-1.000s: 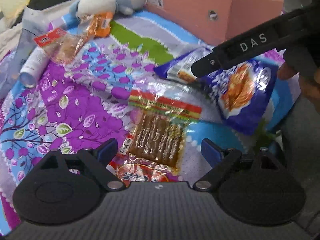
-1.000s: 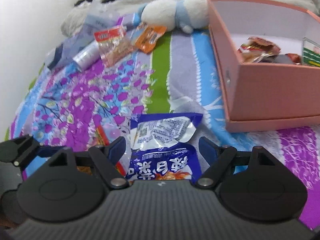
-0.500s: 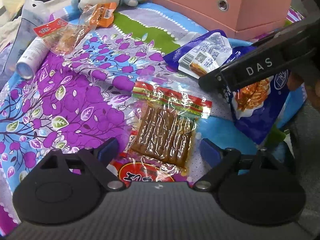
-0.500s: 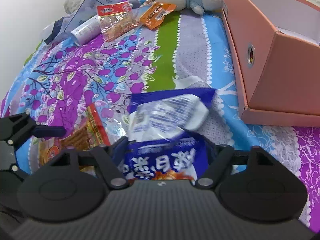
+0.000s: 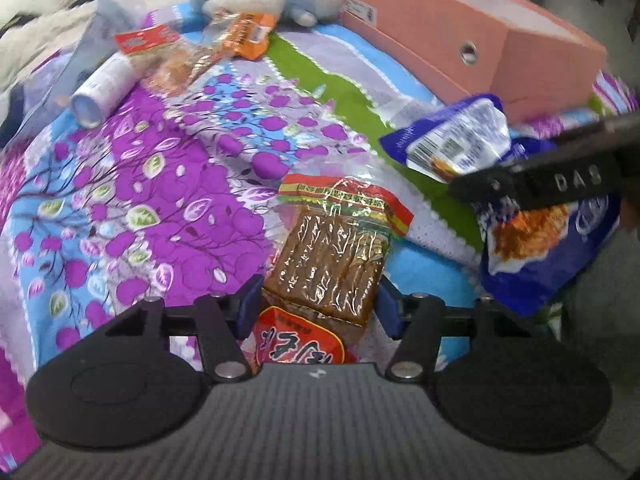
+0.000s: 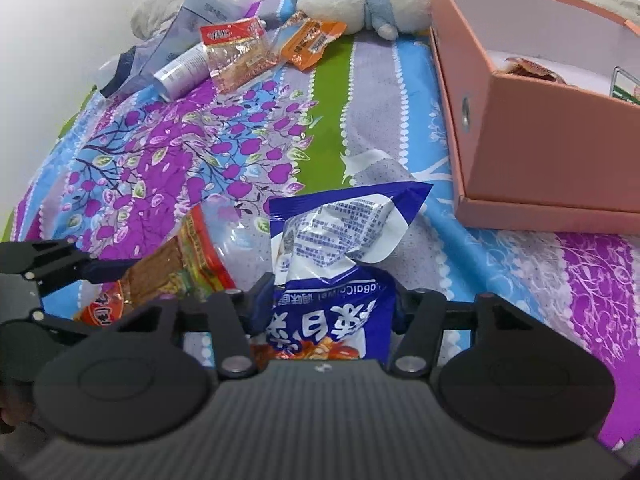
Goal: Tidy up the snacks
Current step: 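Carry the red-label snack in left tool while right carries blue bag into box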
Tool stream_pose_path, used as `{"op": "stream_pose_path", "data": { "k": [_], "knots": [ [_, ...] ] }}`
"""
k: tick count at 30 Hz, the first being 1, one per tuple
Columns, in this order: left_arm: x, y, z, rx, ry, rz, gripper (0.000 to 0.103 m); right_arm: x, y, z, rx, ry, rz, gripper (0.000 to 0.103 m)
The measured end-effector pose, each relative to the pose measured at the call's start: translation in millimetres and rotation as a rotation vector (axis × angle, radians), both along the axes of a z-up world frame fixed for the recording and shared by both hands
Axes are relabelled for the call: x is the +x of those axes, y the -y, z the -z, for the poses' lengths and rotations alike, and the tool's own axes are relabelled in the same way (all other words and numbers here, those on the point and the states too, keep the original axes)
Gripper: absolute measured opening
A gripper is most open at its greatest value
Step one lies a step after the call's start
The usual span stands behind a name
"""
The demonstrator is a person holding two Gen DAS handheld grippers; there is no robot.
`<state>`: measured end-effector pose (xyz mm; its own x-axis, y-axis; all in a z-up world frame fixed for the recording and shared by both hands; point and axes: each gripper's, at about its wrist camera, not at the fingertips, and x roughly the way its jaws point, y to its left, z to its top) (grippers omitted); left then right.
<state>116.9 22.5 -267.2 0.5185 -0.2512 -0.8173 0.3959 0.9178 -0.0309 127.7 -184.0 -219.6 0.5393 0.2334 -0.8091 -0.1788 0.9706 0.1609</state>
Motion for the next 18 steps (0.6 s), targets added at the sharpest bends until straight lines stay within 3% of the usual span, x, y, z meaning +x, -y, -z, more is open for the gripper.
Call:
{"op": "stream_pose_path", "data": {
  "k": [8,18],
  "knots": [
    [-12,1,-35,-0.051,0.025,-0.115,0.063,-17,4,-30,0.019,0.077,0.009,0.058],
    [-19,3,-91,-0.174,0.07,-0.207,0.063,-42,13,-77,0.048,0.187,0.058,0.058]
  ]
}}
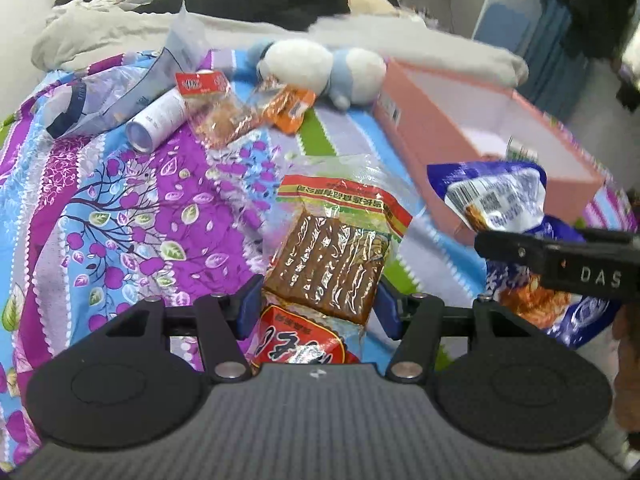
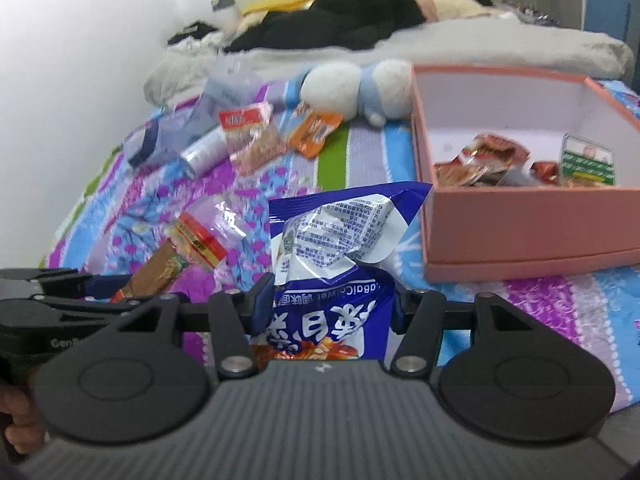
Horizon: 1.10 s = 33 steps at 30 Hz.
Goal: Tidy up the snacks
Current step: 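Carry the red-label snack in left tool while right carries blue bag into box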
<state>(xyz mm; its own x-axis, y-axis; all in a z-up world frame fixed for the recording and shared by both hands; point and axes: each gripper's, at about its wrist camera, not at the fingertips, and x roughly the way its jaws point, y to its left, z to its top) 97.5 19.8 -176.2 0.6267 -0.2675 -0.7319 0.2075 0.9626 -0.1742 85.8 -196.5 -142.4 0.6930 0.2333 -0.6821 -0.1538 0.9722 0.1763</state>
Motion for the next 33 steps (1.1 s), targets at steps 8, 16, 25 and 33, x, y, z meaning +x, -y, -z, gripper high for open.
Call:
{"op": "stream_pose_path", "data": {
  "k": [8,16,25,33],
  "knots": [
    [0,15,-27,-0.096,0.027,-0.008,0.063,-17,18,-32,0.023,0.071,0.046,0.058],
    [22,41,-53,-0.162,0.05,0.04,0.063,-16,40,-52,0.009,0.137,0.094,0.058],
    [70,90,-92,-0.184,0.118,0.134,0.063,9,77,-77,-0.003,0.242,0.171,0.058],
    [126,139,-96,-0.19,0.083,0.173,0.063,54,114,-72,-0.007,0.237,0.219,0.058]
  ]
}}
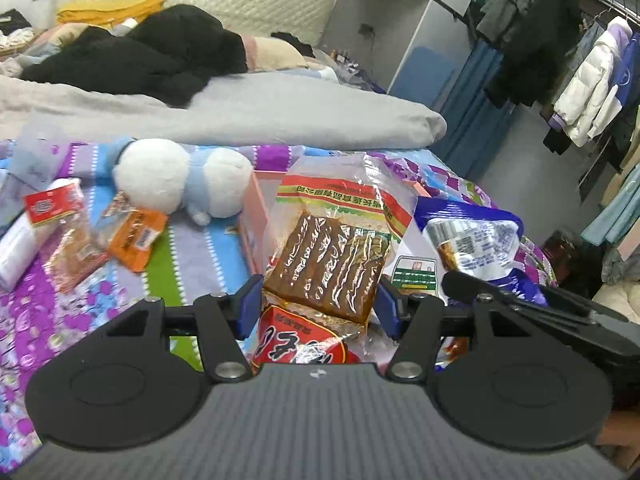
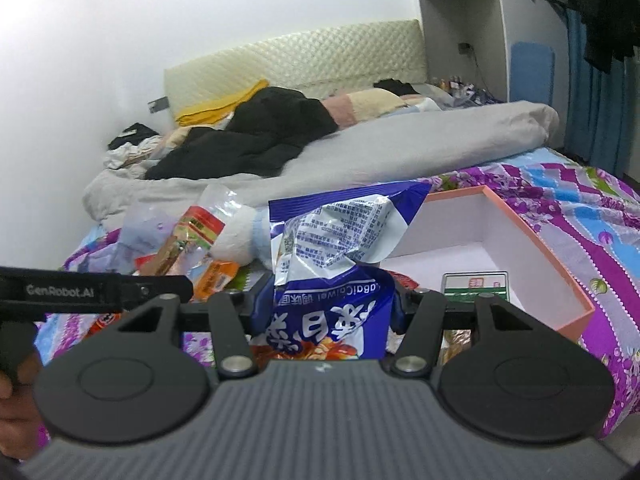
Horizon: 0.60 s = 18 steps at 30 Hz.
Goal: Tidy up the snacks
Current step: 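Carry the red-label snack in left tool while right carries blue bag into box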
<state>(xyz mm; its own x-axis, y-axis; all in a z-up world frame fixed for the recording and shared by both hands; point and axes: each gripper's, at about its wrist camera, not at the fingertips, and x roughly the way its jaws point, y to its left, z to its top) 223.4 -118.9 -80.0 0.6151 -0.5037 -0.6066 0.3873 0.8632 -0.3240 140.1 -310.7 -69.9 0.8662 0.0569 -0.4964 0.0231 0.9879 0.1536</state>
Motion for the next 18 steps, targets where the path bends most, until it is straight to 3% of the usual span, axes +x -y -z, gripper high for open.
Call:
{"op": "stream_pose_path", "data": {
  "k": [5,18],
  "knots": [
    [40,24,12,-0.024,-0.072,-0.004,0.063,31,22,11,0.013,-0.04,0.015,0.058],
    [125,85,69,0.04,-0.148,0.051,0.064,98,72,59,0.043,-0.156,0.052,0.058]
  ]
}}
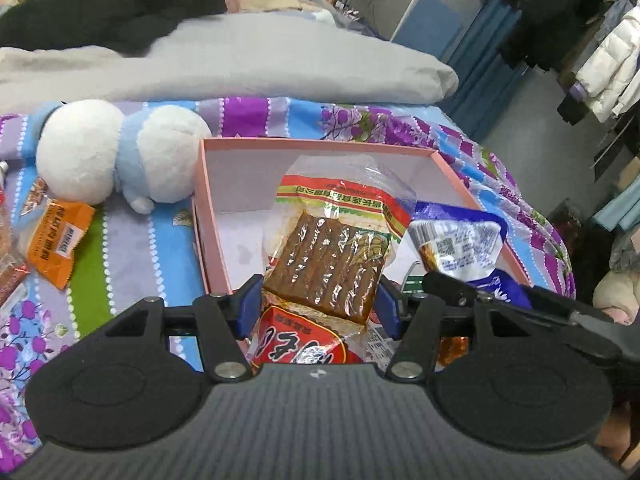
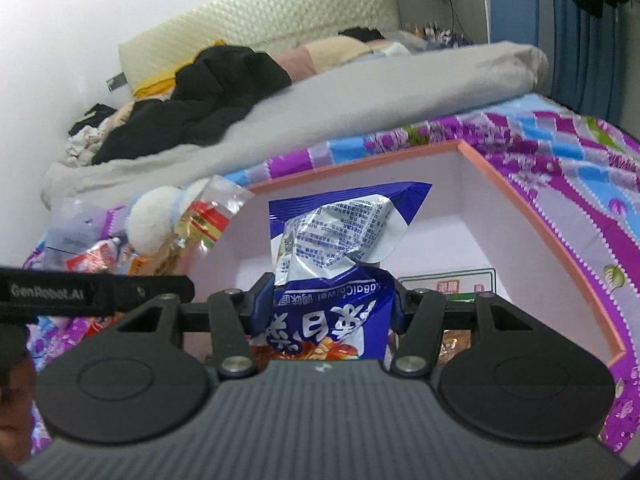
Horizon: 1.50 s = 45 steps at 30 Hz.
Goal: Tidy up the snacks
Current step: 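Carry the red-label snack in left tool while right carries blue bag into box, then open both tools inside the pink box to release the snacks, then withdraw both open tools from the box toward the remaining snacks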
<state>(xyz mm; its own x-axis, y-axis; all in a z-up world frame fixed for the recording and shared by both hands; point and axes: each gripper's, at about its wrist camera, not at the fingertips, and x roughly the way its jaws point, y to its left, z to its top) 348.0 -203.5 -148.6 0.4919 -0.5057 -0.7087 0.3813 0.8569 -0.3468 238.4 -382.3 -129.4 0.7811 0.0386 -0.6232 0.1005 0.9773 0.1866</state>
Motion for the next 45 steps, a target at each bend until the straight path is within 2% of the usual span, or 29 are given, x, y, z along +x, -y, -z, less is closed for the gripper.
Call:
{"op": "stream_pose_path", "data": {
  "k": [4,5,7,8,9,10,11,18,26,38,45],
  "knots": [
    [8,6,8,0.012,0.001,0.001,0.066,10,6,16,0.014,-0.04,0.005,0.059],
    [9,8,9,0.016,0.003,0.003,0.069,13,8,19,0.012,-0.05,0.006,0.059],
    [7,8,8,0.014,0.009,0.009,0.081,13,9,22,0.01,-0.061,0.007,0.062],
    [5,8,6,0.013,0.014,0.012,0.082,14,10,23,0.011,-0.067,0.006,0.062],
    [2,6,4,0.012,0.022,0.013,0.082,13,10,24,0.012,-0.073,0.009,0.065],
    [0,5,1,0.014,0.031,0.013,0.083,13,10,23,0.012,-0.074,0.01,0.075],
    [-3,3,-3,0.014,0.039,0.013,0.083,10,9,22,0.01,-0.072,0.013,0.079],
    [-34,-23,-36,-0.001,0.112,-0.019,0.083,-14,1,2,0.03,-0.02,0.008,0.079],
    [-91,-55,-73,-0.013,0.188,-0.045,0.083,-53,-22,-28,0.036,0.05,-0.02,0.079],
    [-175,-110,-103,-0.013,0.241,-0.092,0.083,-111,-63,-48,0.05,0.115,-0.092,0.079],
    [-217,-143,-107,-0.016,0.258,-0.145,0.083,-141,-90,-57,0.023,0.133,-0.147,0.079]
  ]
}}
